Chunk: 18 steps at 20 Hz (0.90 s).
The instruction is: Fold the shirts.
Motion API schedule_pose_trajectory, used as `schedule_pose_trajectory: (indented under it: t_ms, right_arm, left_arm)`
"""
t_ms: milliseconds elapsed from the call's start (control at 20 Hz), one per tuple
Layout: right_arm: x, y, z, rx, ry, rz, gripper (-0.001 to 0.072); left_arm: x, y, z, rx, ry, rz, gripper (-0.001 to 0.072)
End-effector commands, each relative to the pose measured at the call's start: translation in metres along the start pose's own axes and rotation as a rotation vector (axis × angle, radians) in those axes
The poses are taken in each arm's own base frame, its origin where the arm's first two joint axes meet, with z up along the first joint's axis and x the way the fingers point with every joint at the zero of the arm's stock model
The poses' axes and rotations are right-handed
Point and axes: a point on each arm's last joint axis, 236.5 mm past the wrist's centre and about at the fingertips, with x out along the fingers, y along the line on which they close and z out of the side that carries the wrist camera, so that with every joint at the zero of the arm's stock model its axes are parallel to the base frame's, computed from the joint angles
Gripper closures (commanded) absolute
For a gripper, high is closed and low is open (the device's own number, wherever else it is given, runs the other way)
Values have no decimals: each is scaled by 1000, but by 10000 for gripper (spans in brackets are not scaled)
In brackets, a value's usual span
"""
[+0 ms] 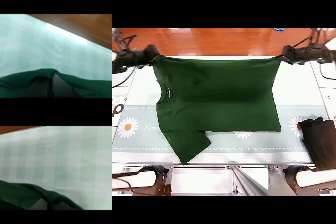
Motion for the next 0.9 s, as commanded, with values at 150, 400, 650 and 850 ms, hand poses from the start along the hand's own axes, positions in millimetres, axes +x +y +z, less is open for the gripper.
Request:
schedule_pose_trajectory:
  t_ms: [150,400,650,850]
  right_arm:
    - [63,-27,-7,118,93,27,688]
    - [47,-44,-56,78,310,-27,687]
    - [30,-75,-104,29,525,-143,687]
    - [34,-78,-117,55,574,-141,688]
  left_arm:
    - [60,29,-20,-120,90,25,691]
    - [34,43,-62,-46,317,0,690]
    - [4,69,-141,8,632,29,691]
    - [-3,78,-172,-18,723,43,691]
